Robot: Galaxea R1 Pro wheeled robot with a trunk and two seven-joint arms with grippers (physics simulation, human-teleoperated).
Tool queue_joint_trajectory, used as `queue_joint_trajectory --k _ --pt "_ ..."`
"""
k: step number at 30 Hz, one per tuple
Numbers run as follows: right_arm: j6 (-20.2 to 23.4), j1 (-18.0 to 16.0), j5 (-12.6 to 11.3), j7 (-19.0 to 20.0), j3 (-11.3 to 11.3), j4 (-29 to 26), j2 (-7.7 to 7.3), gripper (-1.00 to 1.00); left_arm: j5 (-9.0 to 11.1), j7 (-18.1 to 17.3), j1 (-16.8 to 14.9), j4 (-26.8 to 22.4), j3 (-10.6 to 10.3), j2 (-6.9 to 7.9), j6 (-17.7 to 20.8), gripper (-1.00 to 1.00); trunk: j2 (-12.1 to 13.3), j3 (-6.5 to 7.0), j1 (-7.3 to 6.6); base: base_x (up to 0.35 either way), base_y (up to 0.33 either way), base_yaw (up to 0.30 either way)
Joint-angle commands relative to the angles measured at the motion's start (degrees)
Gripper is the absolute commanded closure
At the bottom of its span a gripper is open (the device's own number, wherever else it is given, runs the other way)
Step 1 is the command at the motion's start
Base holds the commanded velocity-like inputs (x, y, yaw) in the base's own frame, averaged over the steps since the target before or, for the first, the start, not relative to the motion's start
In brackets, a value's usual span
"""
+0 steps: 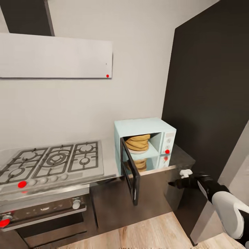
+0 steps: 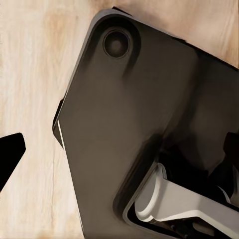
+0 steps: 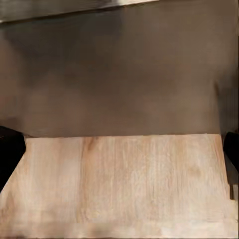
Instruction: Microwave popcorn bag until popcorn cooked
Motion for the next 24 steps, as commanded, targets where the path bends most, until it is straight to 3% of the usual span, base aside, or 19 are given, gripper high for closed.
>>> queue_joint_trajectory --k 1,3,6,9,11,14,16,22,24 --pt "0.42 0.1 0.82 0.32 -0.56 1.92 -0.88 -1.0 -0.03 0.01 0.01 -0.07 0.43 -0.02 -0.08 -1.0 -0.11 -0.1 -0.01 -0.334 0.0 0.0" --pt "0.03 0.38 2.33 -0.18 -0.55 8.5 -2.71 -1.0 -0.26 0.01 0.01 -0.08 0.4 -0.07 -0.03 -1.0 -0.11 -0.1 -0.01 -0.334 0.0 0.0" --pt "-3.1 4.91 3.94 -4.04 -0.51 14.02 -2.75 -1.0 -0.2 0.01 0.01 -0.08 0.37 -0.16 -0.01 -1.0 -0.11 -0.1 -0.01 -0.333 0.0 0.0" --pt "-7.25 16.16 4.36 -13.04 -0.61 15.33 -1.82 -1.0 0.04 0.01 0.01 -0.09 0.41 -0.17 0.02 -1.0 -0.11 -0.1 -0.01 -0.17 0.0 0.0" --pt "-12.55 23.27 4.35 -19.7 -0.63 15.51 -1.4 -1.0 0.06 0.01 0.01 -0.32 0.37 -0.21 0.0 -1.0 -0.11 -0.1 -0.01 -0.031 0.0 0.0" --pt "-17.59 29.82 4.28 -23.87 -0.63 15.6 -1.27 -1.0 0.02 -0.04 0.01 -2.95 0.31 -0.2 -0.02 -1.0 -0.11 -0.1 -0.01 -0.007 0.0 0.0" --pt "-18.33 31.61 4.25 -24.76 -0.64 15.65 -1.25 -1.0 -0.27 -0.07 0.01 -5.48 0.15 -0.16 0.23 -1.0 -0.11 -0.1 -0.01 -0.002 0.0 0.0" --pt "-17.31 32.47 4.32 -25.1 -0.69 15.71 0.19 -1.0 -0.76 0.08 0.01 -13.42 -0.18 0.46 0.79 -1.0 -0.11 -0.1 -0.01 0.0 0.0 0.0" --pt "-17.07 32.48 4.33 -25.15 -0.71 15.71 0.24 -1.0 -1.37 0.09 0.01 -21.17 -0.25 0.8 1.65 -1.0 -0.11 -0.1 -0.01 0.0 0.0 0.0"
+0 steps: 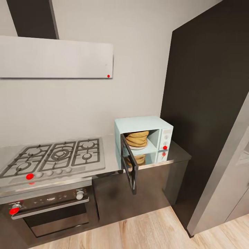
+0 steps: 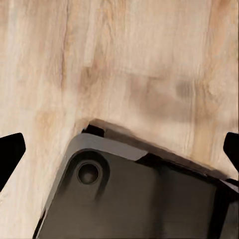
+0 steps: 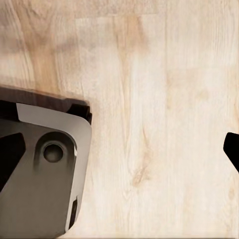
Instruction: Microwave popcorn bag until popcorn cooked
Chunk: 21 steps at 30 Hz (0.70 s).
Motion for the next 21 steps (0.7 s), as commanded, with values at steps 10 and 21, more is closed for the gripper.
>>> queue_joint_trajectory --k 10,21 --pt "0.29 -0.07 0.31 0.14 -0.4 0.09 -0.06 -1.0 -2.7 -5.07 -14.57 -50.6 -0.07 -2.0 31.57 -1.0 -0.1 -0.12 0.02 0.0 0.0 0.0" --pt "0.33 -0.07 0.34 -0.03 -0.47 0.07 2.87 -1.0 -2.62 -21.91 -22.53 -56.76 -10.61 -3.35 31.42 -1.0 -0.1 -0.12 0.02 0.0 0.0 0.0"
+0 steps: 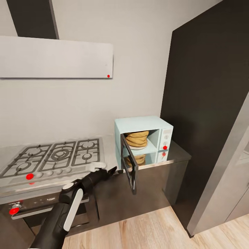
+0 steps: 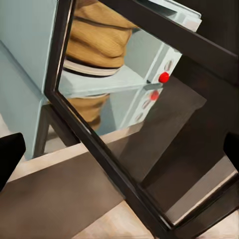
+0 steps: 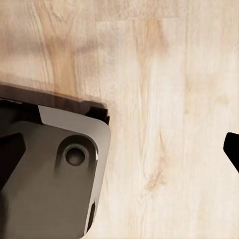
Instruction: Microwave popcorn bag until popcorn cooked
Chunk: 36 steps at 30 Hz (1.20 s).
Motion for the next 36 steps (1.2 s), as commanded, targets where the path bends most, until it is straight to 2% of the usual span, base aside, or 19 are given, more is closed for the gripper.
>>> queue_joint_trajectory --k 1,7,9,11,12,14,18,24,30,36 --pt "0.13 -0.08 0.32 0.22 -0.47 0.09 -0.02 -1.0 0.48 -0.03 -0.05 -0.07 -0.05 -0.02 0.47 -1.0 -0.11 -0.12 0.03 0.0 0.0 0.0" --pt "0.14 -0.08 0.33 0.14 -0.48 0.08 -0.02 -1.0 0.37 0.63 -0.05 -0.09 -0.08 -0.21 0.51 -1.0 -0.11 -0.12 0.03 0.0 0.0 0.0" --pt "0.14 -0.08 0.33 0.12 -0.48 0.07 -0.03 -1.0 0.42 3.3 -0.05 -0.1 -0.11 -0.23 0.51 -1.0 -0.11 -0.12 0.03 0.003 0.0 0.0" --pt "0.14 -0.08 0.33 0.12 -0.48 0.05 -0.02 -1.0 0.5 7.61 -0.05 -0.03 -0.25 -0.35 0.53 -1.0 -0.11 -0.12 0.03 0.149 0.0 0.0" --pt "0.14 -0.08 0.33 0.07 -0.48 0.08 -0.02 -1.0 0.54 8.82 -0.05 0.04 -1.79 -0.34 0.46 -1.0 -0.11 -0.12 0.03 0.293 0.0 0.0" --pt "0.18 -0.08 0.31 0.04 -0.48 0.09 -0.02 -1.0 0.55 9.15 -0.05 0.08 -3.03 -0.34 0.45 -1.0 -0.11 -0.12 0.03 0.297 0.0 0.0" --pt "0.27 -0.08 0.19 -0.1 -0.55 0.09 -0.02 -1.0 0.55 9.27 -0.05 0.13 -3.46 -0.34 0.44 -1.0 -0.11 -0.06 0.03 0.086 0.0 -0.071" --pt "0.12 -0.03 -0.07 -0.83 -0.65 0.16 -0.02 -1.0 0.55 9.02 -0.05 0.16 -3.62 -0.33 0.38 -1.0 -0.11 0.16 0.03 0.003 0.0 -0.252" --pt "-0.03 0.18 -0.2 -0.95 -0.74 0.12 -0.02 -1.0 0.55 8.73 -0.05 0.32 -6.36 -0.28 0.29 -1.0 -0.11 0.36 0.03 0.0 0.0 -0.268" --pt "-0.09 0.19 -0.2 -1.07 -0.74 0.1 -0.02 -1.0 0.55 8.59 -0.05 0.42 -6.66 -0.25 0.27 -1.0 -0.11 0.55 0.03 0.0 0.0 -0.269"
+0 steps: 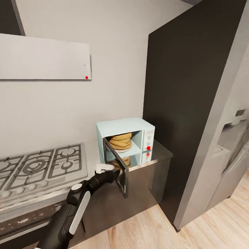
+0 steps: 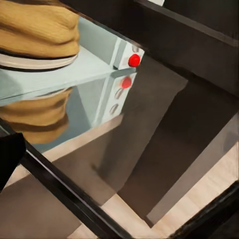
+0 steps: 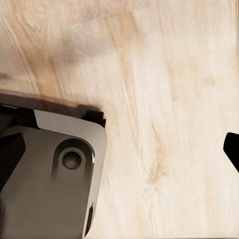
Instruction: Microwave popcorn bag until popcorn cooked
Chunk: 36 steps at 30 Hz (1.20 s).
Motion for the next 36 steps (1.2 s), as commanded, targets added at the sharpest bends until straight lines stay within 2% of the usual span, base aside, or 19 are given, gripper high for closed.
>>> queue_joint_trajectory --k 1,13,36 --pt "0.09 -0.09 0.34 0.06 -0.46 0.11 -0.03 -1.0 0.55 -0.09 -0.03 -0.07 0.05 -0.02 0.45 -1.0 -0.11 -0.09 0.03 0.0 0.0 -0.269" --pt "-0.02 -0.09 0.26 -0.04 -0.6 0.11 -0.03 -1.0 0.54 0.54 -0.03 -0.13 0.18 0.03 0.45 -1.0 -0.11 0.28 0.03 0.006 0.0 -0.27" --pt "-0.02 -0.09 0.26 -0.02 -0.62 0.09 -0.12 -1.0 0.37 0.69 -0.03 -0.21 0.35 0.07 0.45 -1.0 -0.11 0.95 0.03 0.155 0.0 -0.27"
